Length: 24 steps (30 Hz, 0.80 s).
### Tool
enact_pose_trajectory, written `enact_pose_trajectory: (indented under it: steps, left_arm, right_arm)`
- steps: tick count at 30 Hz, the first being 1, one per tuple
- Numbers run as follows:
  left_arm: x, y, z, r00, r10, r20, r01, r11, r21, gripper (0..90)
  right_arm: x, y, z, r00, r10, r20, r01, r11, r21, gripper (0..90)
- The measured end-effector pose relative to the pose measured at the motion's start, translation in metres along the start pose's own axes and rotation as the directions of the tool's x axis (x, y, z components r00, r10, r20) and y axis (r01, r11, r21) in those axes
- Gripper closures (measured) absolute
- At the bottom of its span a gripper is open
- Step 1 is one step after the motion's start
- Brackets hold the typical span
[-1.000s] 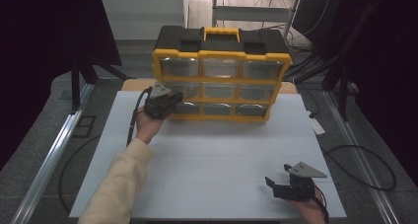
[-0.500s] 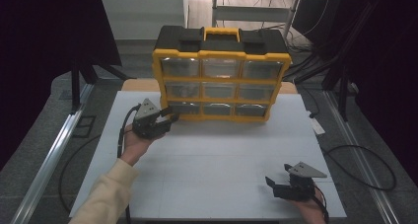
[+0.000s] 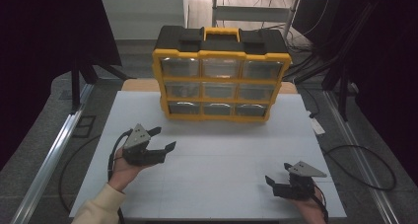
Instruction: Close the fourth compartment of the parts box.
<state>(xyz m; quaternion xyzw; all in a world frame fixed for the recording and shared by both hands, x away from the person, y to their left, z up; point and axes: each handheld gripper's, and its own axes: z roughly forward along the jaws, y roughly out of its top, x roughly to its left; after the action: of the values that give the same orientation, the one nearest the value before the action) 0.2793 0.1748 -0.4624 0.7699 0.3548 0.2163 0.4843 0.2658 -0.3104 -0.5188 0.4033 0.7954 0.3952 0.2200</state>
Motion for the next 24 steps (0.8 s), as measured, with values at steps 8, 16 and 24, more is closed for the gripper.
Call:
enact_pose_trajectory:
  steps: [8,16,24]
  left_arm:
    - [-0.008,-0.027,-0.011,0.9999,-0.016,0.006,0.016,0.9997,0.019,21.3]
    - [-0.005,-0.050,-0.018,0.9987,-0.051,-0.001,0.051,0.9972,0.056,20.1]
    - [-0.004,-0.060,-0.018,0.9978,-0.067,-0.002,0.067,0.9954,0.069,19.4]
  right_arm:
    - [-0.002,0.001,0.000,1.0000,0.003,-0.001,-0.003,1.000,-0.013,13.8]
    - [-0.003,0.001,0.001,1.0000,0.002,-0.002,-0.002,1.000,-0.023,13.8]
    - [-0.004,0.002,0.001,1.0000,0.001,-0.006,-0.001,1.000,-0.030,13.8]
